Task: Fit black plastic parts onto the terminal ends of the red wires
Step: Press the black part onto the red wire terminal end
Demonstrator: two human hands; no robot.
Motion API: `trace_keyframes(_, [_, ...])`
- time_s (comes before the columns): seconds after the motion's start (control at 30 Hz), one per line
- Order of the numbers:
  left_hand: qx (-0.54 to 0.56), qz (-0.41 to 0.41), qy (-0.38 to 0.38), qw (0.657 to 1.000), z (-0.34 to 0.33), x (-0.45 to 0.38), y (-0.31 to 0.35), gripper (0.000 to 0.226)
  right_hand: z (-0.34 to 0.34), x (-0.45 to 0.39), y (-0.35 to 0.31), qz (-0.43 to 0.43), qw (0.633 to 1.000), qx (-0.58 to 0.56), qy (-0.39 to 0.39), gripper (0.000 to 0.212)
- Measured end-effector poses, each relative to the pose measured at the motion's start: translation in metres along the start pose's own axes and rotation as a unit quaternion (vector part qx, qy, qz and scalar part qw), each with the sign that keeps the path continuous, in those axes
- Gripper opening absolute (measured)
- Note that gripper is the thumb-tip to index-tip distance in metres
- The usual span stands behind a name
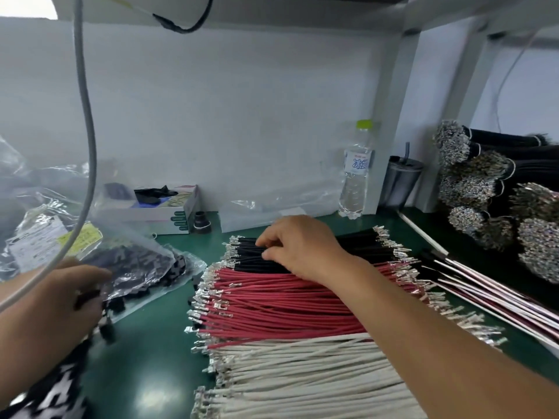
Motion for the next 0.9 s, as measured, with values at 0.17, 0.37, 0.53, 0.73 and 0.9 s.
trace_keyframes(0.17, [0.025,-0.037,0.032,0.999,0.022,0.029,0.091,0.036,-0.02,-0.007,0.003,0.019,0.999,0.041,-0.028,0.006])
trace_keyframes(0.37, [0.091,-0.097,0.061,0.989,0.032,0.059,0.178,0.015,-0.003,-0.008,0.01,0.019,0.998,0.028,0.045,0.014])
trace_keyframes(0.53, [0.207,-0.021,0.057,0.976,0.03,0.069,0.193,0.032,0.025,-0.006,-0.008,0.044,0.997,0.032,0.058,0.018])
trace_keyframes(0.73, [0.509,0.121,-0.085,0.848,0.015,0.077,0.205,0.03,0.035,0.056,-0.06,0.124,0.976,-0.009,0.18,0.007])
trace_keyframes(0.9, [0.531,0.139,-0.136,0.825,0.011,0.084,0.214,0.034,0.019,0.083,-0.071,0.143,0.96,0.007,0.239,0.013])
Point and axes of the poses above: each hand's wrist, its own x-axis away from the middle knuckle, its own z-axis out of the back of the hand, y = z × x, the point moved 5 cm from there along -x, towards the middle knuckle, and after that the axes turned 13 degrees about z, right-handed, at the moved point
